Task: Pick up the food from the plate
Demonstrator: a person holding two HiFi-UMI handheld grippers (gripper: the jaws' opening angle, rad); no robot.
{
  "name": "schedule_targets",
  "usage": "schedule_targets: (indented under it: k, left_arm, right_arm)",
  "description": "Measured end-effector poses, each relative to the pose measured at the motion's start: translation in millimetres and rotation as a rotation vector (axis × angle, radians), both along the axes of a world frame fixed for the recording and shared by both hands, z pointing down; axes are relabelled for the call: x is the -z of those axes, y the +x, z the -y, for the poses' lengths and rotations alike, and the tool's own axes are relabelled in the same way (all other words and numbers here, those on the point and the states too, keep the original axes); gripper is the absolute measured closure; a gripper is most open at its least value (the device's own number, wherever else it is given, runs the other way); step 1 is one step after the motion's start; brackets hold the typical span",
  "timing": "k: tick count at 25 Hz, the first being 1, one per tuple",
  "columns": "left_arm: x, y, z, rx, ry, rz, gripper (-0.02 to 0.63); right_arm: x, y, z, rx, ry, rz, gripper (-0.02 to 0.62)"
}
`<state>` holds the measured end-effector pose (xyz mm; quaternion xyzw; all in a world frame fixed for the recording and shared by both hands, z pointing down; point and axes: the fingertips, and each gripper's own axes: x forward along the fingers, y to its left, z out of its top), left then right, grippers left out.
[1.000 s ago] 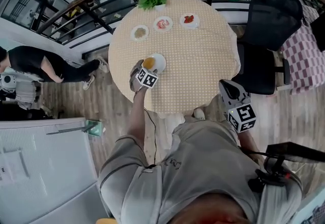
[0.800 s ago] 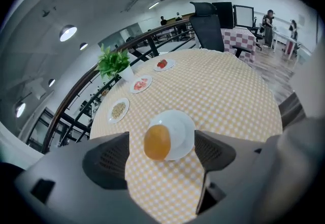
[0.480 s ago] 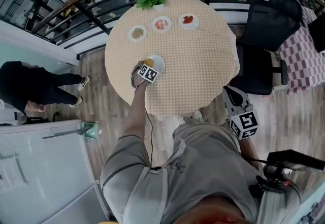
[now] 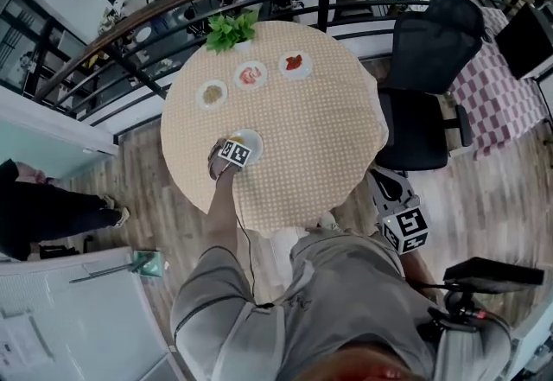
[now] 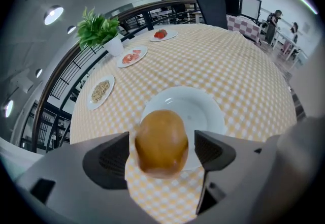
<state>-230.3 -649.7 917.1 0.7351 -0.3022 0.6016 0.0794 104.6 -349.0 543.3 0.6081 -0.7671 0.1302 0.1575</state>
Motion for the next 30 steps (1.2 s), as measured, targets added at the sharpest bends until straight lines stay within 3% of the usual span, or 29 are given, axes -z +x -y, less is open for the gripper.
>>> schedule_targets:
  k: [4, 12, 15, 18, 23, 30]
  left_arm:
    - [-12, -4, 4, 0.014, -0.052, -0.003, 0.215]
    - [-18, -1, 11, 0.0, -0.062, 0.002, 0.215]
    - [-22, -1, 9, 0.024, -0.114, 0.01, 0.242]
    - [-21, 4, 7, 0.05, -0.154, -0.03, 0.242]
    - [-19, 3, 1, 0.066, -0.143, -0.051, 0.241]
    - [-15, 3, -23, 0.05, -0.102, -0.024, 0.241]
  right_arm:
    - [-3, 2, -3, -0.024, -0.013, -0.002, 0.58]
    - [-9, 10, -11, -0.073, -0.023, -0.012, 0.58]
    - [-9, 8, -11, -0.064, -0.023, -0.016, 0.58]
    - [-7, 5, -13, -0.053, -0.023, -0.024, 0.58]
    - [-4, 3, -12, -0.038, -0.021, -0.03, 0.58]
    - [-2, -8, -11, 0.013, -0.011, -0.024, 0.58]
